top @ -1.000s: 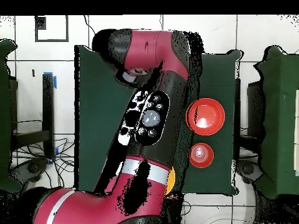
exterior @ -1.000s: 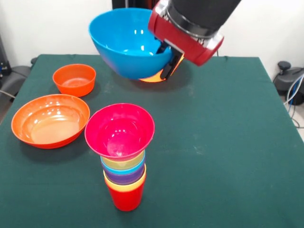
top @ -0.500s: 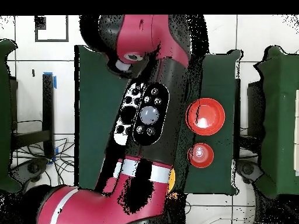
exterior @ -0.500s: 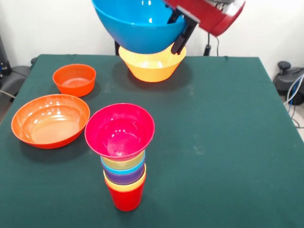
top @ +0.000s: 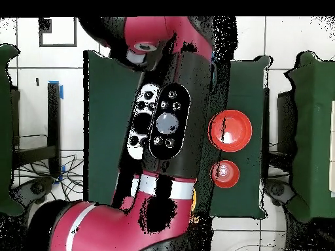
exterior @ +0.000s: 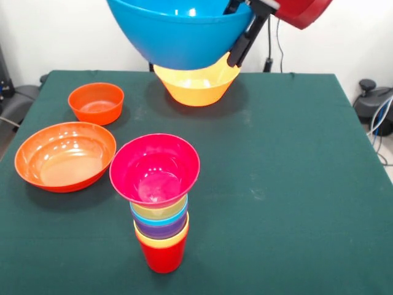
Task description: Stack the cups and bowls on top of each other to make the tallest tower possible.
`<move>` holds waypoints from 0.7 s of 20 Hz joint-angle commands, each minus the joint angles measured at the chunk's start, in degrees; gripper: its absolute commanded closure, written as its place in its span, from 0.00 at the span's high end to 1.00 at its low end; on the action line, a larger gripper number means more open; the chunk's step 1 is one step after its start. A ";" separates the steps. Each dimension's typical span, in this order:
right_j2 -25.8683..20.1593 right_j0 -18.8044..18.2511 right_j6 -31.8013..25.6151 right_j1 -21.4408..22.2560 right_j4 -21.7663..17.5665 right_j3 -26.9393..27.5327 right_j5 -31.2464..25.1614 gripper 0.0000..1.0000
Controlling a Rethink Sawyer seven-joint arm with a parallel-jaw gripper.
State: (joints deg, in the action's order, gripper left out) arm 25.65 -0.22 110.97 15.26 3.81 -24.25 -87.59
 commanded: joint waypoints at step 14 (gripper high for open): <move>-1.18 -4.13 -29.23 -11.25 0.85 17.90 -1.73 0.00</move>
State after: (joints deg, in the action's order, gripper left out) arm 26.19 -2.89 100.61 7.58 4.06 -10.65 -87.61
